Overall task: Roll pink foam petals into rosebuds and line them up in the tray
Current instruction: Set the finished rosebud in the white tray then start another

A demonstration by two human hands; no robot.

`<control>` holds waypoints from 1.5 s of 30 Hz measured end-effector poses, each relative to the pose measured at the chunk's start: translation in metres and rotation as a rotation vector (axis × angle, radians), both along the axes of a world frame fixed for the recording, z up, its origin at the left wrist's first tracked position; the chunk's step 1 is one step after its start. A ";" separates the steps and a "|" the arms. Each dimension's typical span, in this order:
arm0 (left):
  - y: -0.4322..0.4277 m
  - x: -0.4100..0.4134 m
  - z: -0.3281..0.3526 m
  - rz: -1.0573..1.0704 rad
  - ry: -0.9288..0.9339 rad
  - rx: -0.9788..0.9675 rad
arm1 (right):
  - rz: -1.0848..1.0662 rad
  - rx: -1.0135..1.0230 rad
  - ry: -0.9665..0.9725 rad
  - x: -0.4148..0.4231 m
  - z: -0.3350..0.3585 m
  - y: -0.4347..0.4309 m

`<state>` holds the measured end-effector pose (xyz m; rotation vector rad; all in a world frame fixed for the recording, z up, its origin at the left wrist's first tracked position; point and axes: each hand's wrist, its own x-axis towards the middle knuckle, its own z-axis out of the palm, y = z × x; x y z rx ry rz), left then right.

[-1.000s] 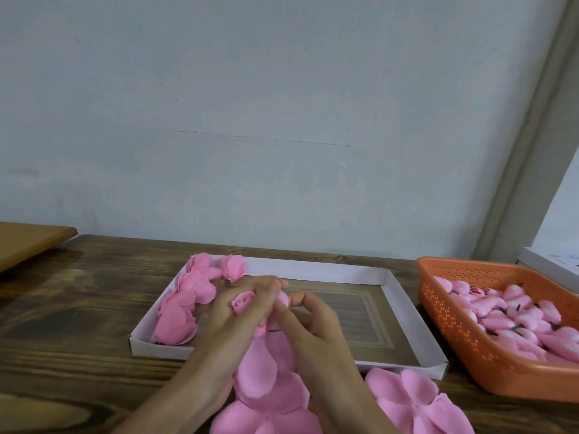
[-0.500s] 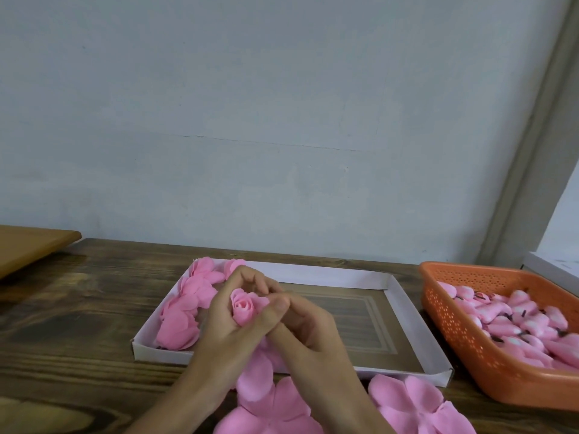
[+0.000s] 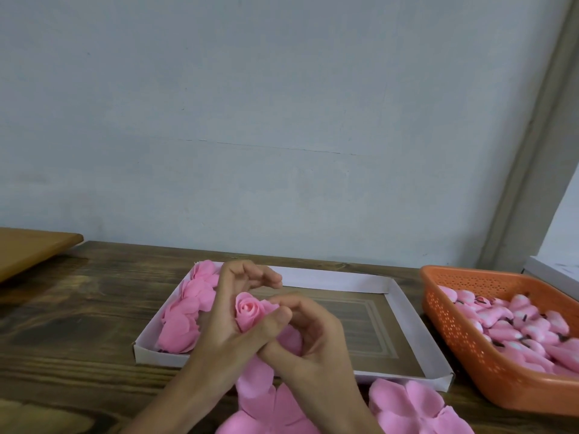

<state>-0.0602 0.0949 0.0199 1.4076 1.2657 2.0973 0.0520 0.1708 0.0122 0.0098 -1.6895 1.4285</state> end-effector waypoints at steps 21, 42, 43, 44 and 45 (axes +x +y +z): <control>0.002 -0.025 0.003 -0.072 -0.004 -0.122 | -0.048 -0.022 -0.177 0.018 0.016 0.024; 0.004 -0.022 -0.001 -0.043 0.000 -0.055 | -0.171 -0.142 -0.189 0.018 0.019 0.012; 0.004 -0.022 0.000 -0.046 0.010 -0.052 | -0.181 -0.128 -0.186 0.017 0.019 0.011; 0.004 -0.022 0.000 -0.051 0.010 -0.049 | -0.189 -0.115 -0.187 0.017 0.019 0.011; 0.004 -0.021 0.000 -0.053 0.002 -0.046 | -0.192 -0.108 -0.190 0.017 0.019 0.011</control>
